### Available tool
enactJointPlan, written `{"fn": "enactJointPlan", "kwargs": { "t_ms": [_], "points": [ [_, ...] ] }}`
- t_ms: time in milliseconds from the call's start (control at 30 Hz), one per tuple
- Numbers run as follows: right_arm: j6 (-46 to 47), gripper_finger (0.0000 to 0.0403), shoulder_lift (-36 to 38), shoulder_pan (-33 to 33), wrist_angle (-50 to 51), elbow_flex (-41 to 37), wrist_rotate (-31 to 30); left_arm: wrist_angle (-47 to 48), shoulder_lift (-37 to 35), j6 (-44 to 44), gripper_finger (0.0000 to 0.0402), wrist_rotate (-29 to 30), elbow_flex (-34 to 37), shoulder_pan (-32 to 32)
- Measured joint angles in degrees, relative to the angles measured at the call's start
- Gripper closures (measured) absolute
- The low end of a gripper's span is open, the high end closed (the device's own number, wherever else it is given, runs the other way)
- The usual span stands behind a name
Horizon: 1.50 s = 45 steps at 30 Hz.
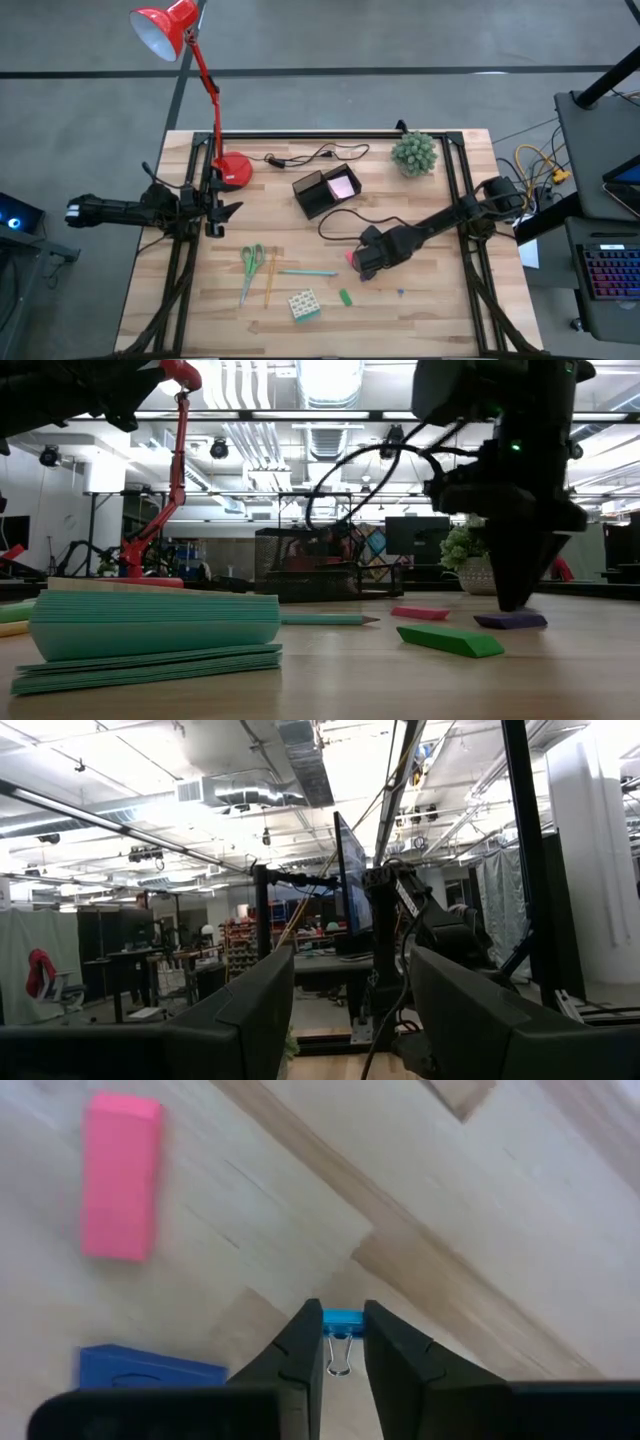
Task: Pick and place office supplies into organizer
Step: Put the top blue binder clip into the desk organizer
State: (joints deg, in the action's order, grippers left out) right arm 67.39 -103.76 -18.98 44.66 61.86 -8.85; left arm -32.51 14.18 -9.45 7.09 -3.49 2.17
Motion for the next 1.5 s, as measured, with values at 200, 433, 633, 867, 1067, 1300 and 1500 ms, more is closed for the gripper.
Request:
{"fn": "enactJointPlan", "kwargs": {
  "t_ms": [200,433,633,867,1067,1300,1500],
  "points": [
    [-4.03,0.0350,0.06,1.82,-0.03,2.16,-1.42,-0.03,0.00,0.00,0.0214,0.00,-0.02,0.00],
    [-12.97,0.0350,0.08,5.85,-0.57,6.85,-4.78,-0.04,-0.09,0.00,0.0214,0.00,-0.13,0.00],
    [-24.49,0.0350,0.02,10.63,-7.38,10.83,-7.47,-0.01,-0.10,0.00,0.0214,0.00,-0.11,0.00],
    [-35.00,0.0349,-0.92,16.17,-17.84,12.38,-7.57,0.01,-0.08,0.02,0.0214,0.00,-0.07,0.00],
    [-39.77,0.0349,-3.34,20.14,-23.30,12.49,-7.71,0.01,-0.12,0.02,0.0214,0.00,-0.02,0.00],
    [-42.41,0.0349,-6.09,22.37,-26.07,12.77,-7.69,0.05,-0.17,0.00,0.0214,0.00,0.00,0.00],
    [-43.86,0.0349,-8.72,22.91,-28.17,12.77,-7.76,-0.02,-0.45,0.01,0.0214,0.00,0.01,0.00]
  ]
}}
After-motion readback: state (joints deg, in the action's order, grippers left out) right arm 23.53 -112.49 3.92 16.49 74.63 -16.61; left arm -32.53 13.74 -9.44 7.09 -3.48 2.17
